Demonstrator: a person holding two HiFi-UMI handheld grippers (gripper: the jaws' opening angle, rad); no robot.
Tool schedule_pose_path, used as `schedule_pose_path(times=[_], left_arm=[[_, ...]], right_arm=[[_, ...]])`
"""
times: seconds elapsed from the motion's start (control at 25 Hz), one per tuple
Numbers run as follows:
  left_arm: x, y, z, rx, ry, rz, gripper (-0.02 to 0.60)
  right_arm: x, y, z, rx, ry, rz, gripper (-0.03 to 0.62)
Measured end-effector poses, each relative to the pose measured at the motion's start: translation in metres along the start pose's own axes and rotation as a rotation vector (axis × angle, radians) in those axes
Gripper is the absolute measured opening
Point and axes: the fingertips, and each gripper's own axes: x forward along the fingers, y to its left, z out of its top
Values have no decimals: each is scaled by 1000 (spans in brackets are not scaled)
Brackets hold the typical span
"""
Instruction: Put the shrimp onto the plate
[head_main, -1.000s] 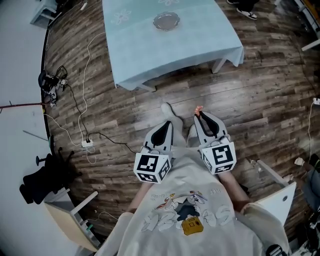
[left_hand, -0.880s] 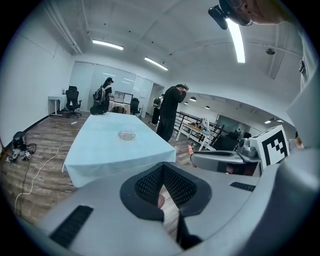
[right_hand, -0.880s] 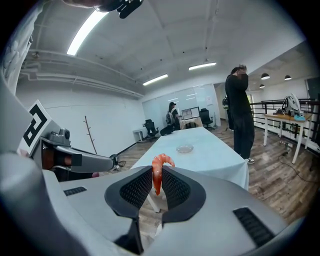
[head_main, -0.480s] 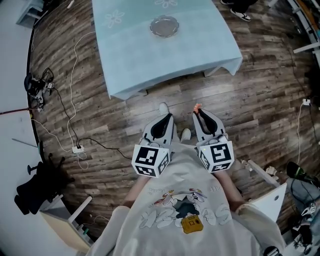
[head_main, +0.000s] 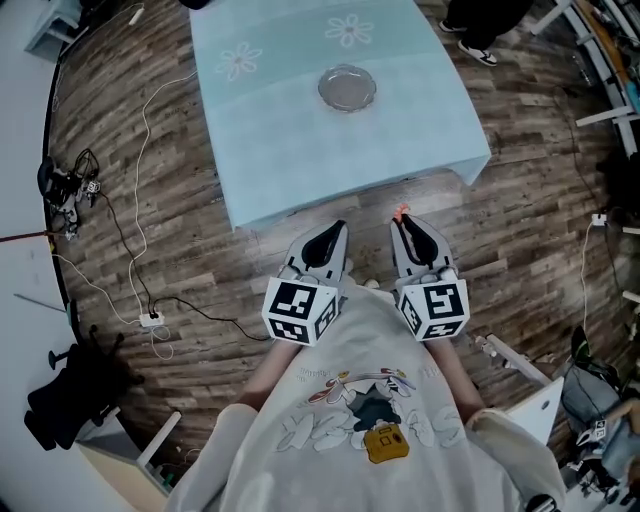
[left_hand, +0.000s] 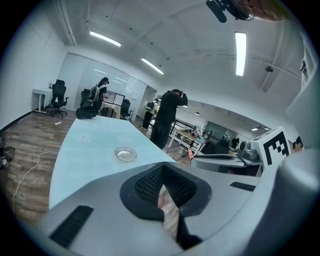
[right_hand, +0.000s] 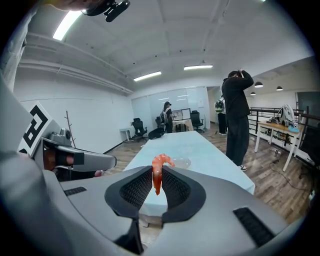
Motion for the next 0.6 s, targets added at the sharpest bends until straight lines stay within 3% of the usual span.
schedule_pose_path(times=[0.32, 0.6], left_arm=[[10, 59, 22, -1, 6, -22, 8], [21, 77, 28, -20, 13, -20, 8]], right_arm=[[53, 20, 21, -7, -3, -30, 75], [73, 12, 26, -15, 30, -46, 75]])
